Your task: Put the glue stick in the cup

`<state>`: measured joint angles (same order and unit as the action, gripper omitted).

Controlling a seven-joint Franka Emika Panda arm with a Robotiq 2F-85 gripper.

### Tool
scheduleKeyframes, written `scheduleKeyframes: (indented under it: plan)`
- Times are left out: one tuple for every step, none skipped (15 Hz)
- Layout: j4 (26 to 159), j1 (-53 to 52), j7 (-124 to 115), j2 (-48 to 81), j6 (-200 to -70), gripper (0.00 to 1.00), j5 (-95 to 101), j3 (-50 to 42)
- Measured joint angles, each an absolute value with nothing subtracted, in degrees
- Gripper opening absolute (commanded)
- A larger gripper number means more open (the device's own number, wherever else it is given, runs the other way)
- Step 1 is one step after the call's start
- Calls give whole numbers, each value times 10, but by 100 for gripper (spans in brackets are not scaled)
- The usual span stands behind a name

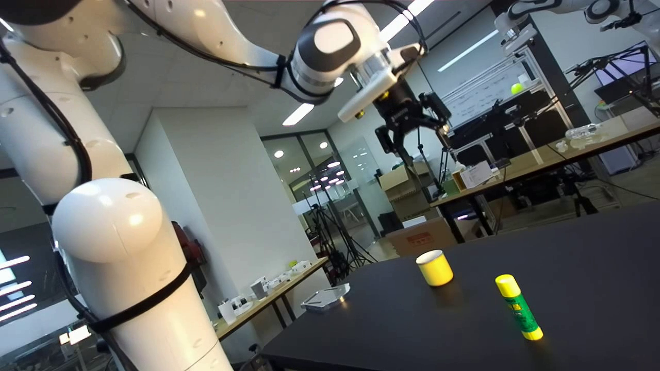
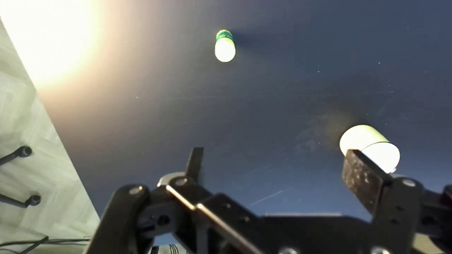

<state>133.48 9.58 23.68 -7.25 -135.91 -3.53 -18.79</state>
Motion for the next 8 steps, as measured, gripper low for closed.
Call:
scheduleKeyframes:
  plan:
    - [1338,97,240,-45,-1384,100,-60,-188]
    - [1339,96,243,-16,-1407,100,-82,-186]
    - [1338,96,245,13,-1427,100,-103,-181]
    - [1336,97,247,41,-1443,100,-122,-174]
    - [1331,99,248,68,-1454,100,-137,-166]
    - [1323,104,247,96,-1457,100,-144,-157]
    - [1313,110,247,122,-1455,100,-145,-149]
    - [1301,117,246,146,-1452,100,-145,-141]
